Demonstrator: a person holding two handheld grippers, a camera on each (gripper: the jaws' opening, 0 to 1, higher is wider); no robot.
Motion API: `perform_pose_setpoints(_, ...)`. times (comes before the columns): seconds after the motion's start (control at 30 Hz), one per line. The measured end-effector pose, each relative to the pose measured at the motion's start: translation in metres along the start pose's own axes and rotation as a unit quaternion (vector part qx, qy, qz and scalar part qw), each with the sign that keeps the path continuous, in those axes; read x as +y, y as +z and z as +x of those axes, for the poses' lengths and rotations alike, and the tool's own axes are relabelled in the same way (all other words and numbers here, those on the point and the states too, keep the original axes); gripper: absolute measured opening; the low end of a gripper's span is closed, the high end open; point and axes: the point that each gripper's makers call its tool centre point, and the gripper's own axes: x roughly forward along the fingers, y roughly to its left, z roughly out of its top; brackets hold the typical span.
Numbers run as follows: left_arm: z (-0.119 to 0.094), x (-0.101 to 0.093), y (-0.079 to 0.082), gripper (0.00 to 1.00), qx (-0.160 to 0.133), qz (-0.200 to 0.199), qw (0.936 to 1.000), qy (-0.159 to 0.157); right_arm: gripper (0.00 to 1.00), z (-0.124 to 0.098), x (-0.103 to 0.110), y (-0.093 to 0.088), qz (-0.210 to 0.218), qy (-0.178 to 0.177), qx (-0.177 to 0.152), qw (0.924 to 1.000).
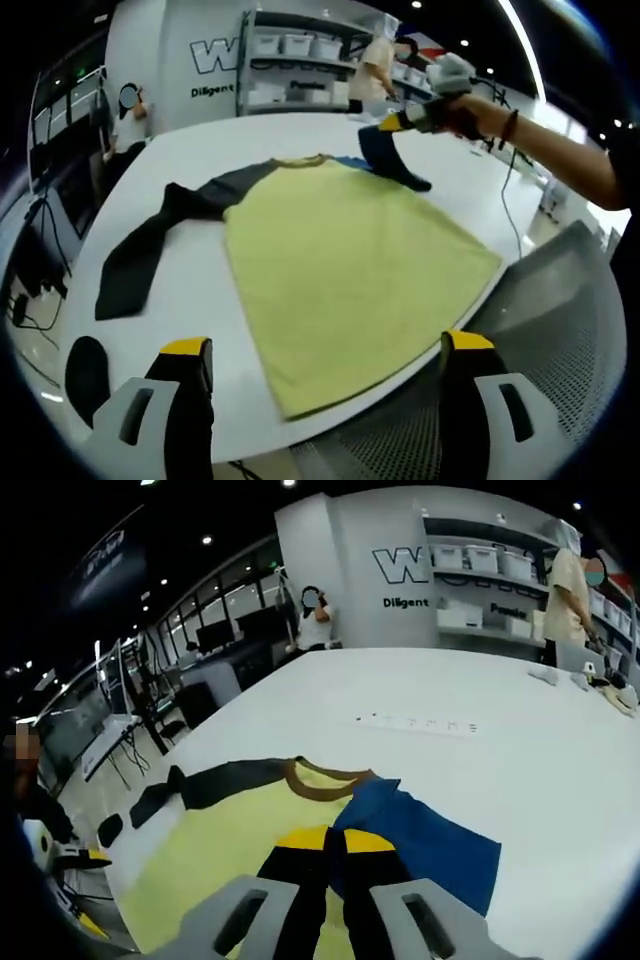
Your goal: Fold the garment on the visible template until the final outline fits inside the template.
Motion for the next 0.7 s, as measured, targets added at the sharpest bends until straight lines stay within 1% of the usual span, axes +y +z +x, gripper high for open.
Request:
perform_pose_setpoints(0.13,0.000,0.000,0.000,0.90,0.001,-0.001,1.0000,0.000,0.00,0.004,0.011,0.003,0.000,0.009,-0.001,1.0000)
perform_pose_setpoints(0.2,0.000,0.000,0.000,0.90,0.000,0.001,1.0000,0.000,0.00,0.006,0.019,0.005,0.003,0.018,-0.007,0.9998)
perform_pose_setpoints(0.4,0.000,0.001,0.001,0.88,-0.002,0.004,1.0000,0.007,0.00,0.014,0.038,0.006,0.001,0.036,-0.009,0.9993)
perform_pose_setpoints(0.53,0.000,0.002,0.001,0.88,-0.002,-0.001,1.0000,0.008,0.00,0.017,0.051,0.006,-0.004,0.048,-0.007,0.9988)
perform_pose_setpoints(0.7,0.000,0.001,0.000,0.88,-0.001,0.002,1.0000,0.006,0.00,0.021,0.058,0.007,-0.012,0.053,-0.006,0.9985)
